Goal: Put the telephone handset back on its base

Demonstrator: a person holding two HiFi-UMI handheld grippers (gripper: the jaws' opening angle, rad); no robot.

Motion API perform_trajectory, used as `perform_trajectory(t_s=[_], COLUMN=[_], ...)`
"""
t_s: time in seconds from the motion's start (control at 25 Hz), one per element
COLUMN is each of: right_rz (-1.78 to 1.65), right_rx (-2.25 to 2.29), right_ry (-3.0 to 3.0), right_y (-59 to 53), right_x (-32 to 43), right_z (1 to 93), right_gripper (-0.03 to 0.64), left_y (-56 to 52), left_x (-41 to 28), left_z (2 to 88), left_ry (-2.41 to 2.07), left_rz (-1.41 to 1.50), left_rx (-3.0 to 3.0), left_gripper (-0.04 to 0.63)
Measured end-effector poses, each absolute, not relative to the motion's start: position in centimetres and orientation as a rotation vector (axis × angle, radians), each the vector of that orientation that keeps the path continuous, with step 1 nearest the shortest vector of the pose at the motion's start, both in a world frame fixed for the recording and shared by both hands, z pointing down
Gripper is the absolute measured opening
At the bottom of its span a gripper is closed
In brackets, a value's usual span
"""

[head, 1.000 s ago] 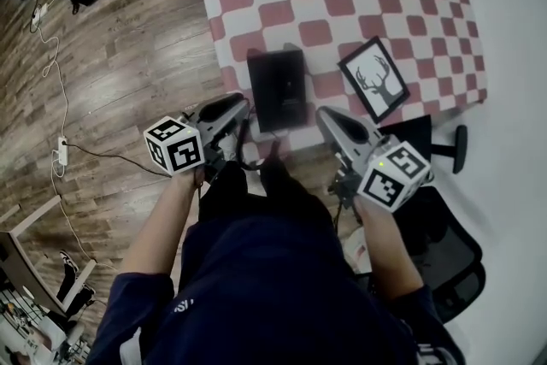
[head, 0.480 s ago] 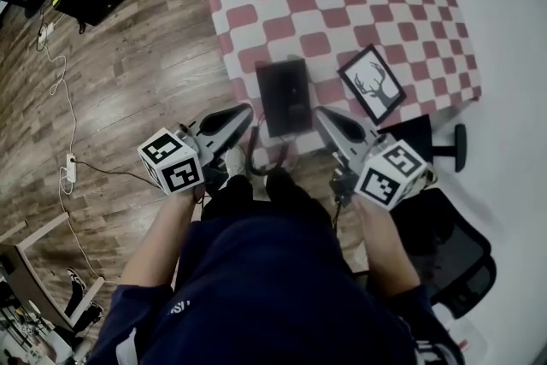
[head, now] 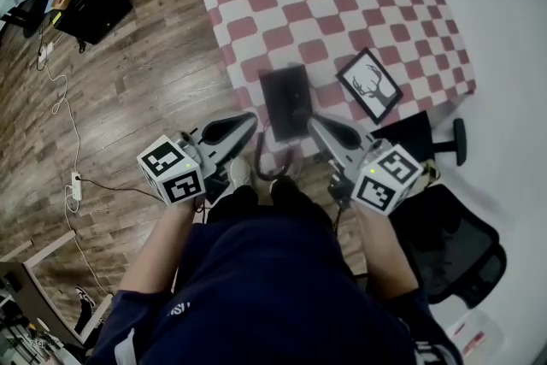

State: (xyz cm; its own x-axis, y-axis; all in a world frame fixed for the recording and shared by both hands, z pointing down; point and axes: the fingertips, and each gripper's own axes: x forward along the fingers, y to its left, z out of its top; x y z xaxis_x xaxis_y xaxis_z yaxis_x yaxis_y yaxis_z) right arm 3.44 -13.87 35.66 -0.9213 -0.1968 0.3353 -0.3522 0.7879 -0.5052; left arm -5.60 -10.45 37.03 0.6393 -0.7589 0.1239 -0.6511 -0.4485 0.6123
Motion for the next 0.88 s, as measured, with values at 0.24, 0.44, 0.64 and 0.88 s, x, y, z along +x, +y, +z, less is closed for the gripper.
perform_trajectory(t_s=[0.24,0.44,0.64,0.88], right_rz=[0.816,0.811,0.809,0.807], right_rx=[0.42,0.419,0.413,0.411], right_ry=[-2.728,-2.733,-2.737,-2.737], right_y=[-12.8,-12.5,-12.3,-12.3], right_x=[3.1,3.0,3.1,3.6], right_z=[35.1,34.9,34.8,34.8], right_gripper=[0.015,0.015,0.015,0.015], left_y=[-10.2,-9.8,-9.6,-9.8], left_x=[-5.7,-5.6,-5.2,-4.6], left_z=[35.9,35.4,35.3,34.8], left_ry=[-1.075,-1.064,-1.06,-1.052], left_rz=[-0.22,-0.23,-0.226,-0.234], left_rx=[2.255,2.255,2.26,2.266], left_gripper=[0.034,0.034,0.034,0.034])
